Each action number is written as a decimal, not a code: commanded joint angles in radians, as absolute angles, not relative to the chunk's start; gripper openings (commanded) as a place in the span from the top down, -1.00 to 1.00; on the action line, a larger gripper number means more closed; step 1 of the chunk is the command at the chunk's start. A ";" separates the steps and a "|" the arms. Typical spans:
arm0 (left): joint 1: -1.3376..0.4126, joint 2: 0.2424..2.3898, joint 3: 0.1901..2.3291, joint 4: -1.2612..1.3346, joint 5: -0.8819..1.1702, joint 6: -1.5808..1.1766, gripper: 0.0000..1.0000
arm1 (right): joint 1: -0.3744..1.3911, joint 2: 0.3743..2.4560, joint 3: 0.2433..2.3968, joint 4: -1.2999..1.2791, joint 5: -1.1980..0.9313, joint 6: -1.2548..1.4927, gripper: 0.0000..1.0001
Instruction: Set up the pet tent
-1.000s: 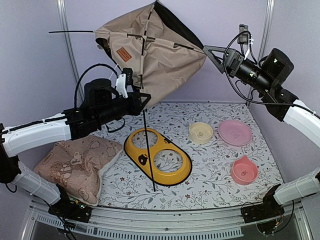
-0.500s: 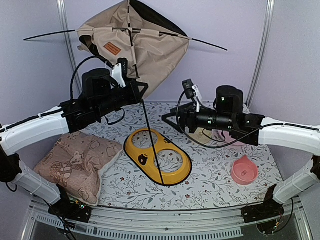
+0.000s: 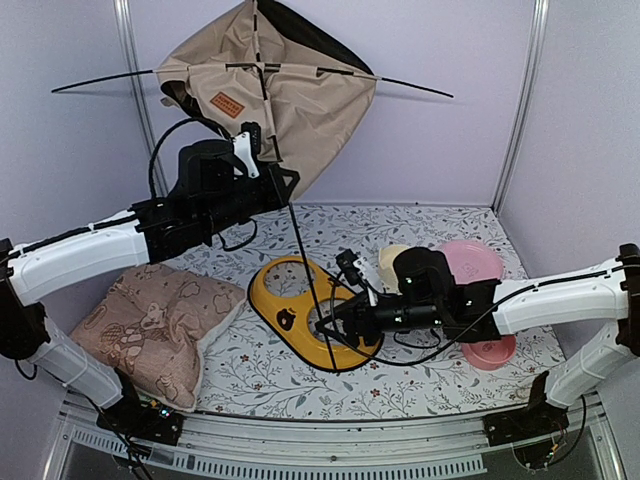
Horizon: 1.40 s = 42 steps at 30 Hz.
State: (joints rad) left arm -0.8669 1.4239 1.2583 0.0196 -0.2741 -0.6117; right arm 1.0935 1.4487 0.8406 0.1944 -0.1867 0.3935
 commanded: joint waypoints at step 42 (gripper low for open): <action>-1.152 1.396 1.072 0.062 -0.407 -0.772 1.00 | 1.236 1.221 0.586 0.157 -0.126 0.559 1.00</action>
